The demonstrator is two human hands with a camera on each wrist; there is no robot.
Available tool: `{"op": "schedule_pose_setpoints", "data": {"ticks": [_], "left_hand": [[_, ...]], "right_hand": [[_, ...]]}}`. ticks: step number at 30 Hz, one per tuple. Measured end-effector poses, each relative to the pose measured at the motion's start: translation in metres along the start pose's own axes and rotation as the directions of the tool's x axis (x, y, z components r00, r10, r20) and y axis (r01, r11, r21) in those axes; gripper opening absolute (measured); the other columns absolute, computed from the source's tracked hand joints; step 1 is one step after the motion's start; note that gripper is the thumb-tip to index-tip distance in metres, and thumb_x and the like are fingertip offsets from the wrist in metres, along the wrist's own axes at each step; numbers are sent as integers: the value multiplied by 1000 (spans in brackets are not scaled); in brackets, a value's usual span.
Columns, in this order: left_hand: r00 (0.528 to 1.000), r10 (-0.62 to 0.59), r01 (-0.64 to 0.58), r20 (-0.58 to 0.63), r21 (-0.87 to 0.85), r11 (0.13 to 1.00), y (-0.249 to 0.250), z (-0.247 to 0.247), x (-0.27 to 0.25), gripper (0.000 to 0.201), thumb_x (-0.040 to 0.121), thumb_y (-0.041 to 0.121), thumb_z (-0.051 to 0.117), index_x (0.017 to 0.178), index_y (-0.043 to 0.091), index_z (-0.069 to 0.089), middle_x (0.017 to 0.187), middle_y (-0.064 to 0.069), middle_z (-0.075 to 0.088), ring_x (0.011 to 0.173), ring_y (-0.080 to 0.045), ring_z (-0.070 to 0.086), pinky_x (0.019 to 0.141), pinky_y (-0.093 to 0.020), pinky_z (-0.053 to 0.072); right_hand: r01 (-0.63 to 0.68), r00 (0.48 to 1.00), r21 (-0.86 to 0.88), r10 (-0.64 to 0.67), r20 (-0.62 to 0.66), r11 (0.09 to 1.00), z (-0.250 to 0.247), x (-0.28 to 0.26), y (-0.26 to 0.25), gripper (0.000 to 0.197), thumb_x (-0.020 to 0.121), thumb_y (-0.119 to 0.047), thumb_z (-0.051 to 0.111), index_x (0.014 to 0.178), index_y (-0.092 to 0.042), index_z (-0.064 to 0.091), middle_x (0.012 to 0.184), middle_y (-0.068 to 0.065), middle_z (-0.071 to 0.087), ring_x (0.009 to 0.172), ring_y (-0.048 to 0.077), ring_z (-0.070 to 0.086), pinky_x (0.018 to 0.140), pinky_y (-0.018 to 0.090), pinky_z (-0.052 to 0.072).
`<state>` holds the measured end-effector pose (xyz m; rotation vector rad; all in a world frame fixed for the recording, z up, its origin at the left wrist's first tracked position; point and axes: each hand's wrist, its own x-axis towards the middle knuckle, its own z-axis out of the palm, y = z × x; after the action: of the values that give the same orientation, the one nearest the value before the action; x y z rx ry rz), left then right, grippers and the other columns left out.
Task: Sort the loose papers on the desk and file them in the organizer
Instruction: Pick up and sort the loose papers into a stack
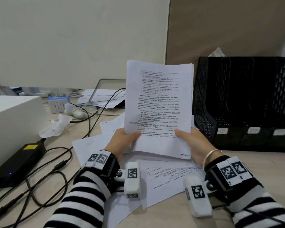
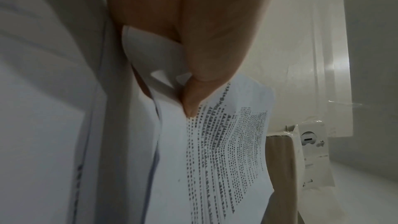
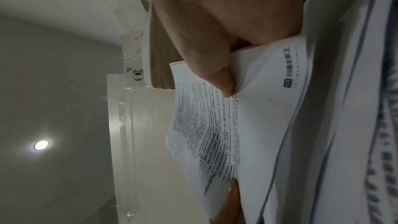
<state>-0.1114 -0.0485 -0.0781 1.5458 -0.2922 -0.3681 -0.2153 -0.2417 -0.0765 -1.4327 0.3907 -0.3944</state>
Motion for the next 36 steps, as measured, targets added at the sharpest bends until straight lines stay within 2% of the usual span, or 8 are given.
{"op": "schedule_pose_setpoints", "data": {"ticks": [7,13,16,21,24,28,32,36], "left_hand": [[980,95,-97,-174,-6,995,-3,-12,13,9,90,13,63,83,15,67,87,-7,69,80,-24,61,79,-38,50],[828,141,-144,-542,37,989,-5,-37,31,25,82,13,57,58,11,51,58,-9,52,63,-24,48,61,-34,39],[785,155,-120,-600,98,988,-9,-44,35,33,87,12,58,57,14,47,68,-12,54,69,-25,49,65,-32,39],[775,147,-108,-615,100,989,-11,-46,39,32,87,12,59,57,17,47,72,-11,57,72,-25,52,68,-32,42],[775,153,-117,-613,99,988,-11,-45,36,34,88,12,59,57,19,45,67,-6,53,73,-26,52,70,-34,43],[776,151,-112,-613,102,988,-11,-45,36,31,87,12,58,58,18,46,75,-13,56,72,-26,50,68,-33,41],[781,142,-118,-609,80,990,-8,-43,33,29,85,10,59,59,18,49,69,-9,57,72,-27,53,69,-36,46],[793,136,-113,-594,75,991,-5,-39,28,35,87,9,59,57,21,45,61,0,51,73,-27,53,71,-36,46]], "right_hand": [[-16,1000,-72,14,-26,997,12,18,-18,13,96,-15,54,95,-11,67,91,4,70,81,17,66,82,34,54],[-8,993,-495,-52,-107,869,13,64,-54,18,95,-22,54,81,-14,62,90,6,68,67,11,59,58,23,38],[-6,999,-807,-40,-37,590,14,87,-58,13,88,-17,65,97,-9,69,94,6,66,81,16,59,59,22,41],[22,979,-992,197,47,128,26,113,-51,69,71,-45,79,131,-23,52,130,-3,55,118,20,53,103,33,40],[50,947,-998,318,38,-29,32,114,-43,81,66,-51,80,135,-27,45,121,-7,55,109,18,53,92,30,43],[45,954,-998,297,33,-33,32,111,-35,59,72,-40,80,123,-21,55,107,-4,56,88,15,55,66,22,40],[-8,961,-1000,277,-6,7,27,113,-32,93,68,-44,82,144,-24,33,141,-1,45,127,25,46,99,36,40],[-40,967,-999,253,-35,12,26,110,-30,90,64,-46,83,140,-20,41,135,1,52,120,25,51,103,41,41]]}}
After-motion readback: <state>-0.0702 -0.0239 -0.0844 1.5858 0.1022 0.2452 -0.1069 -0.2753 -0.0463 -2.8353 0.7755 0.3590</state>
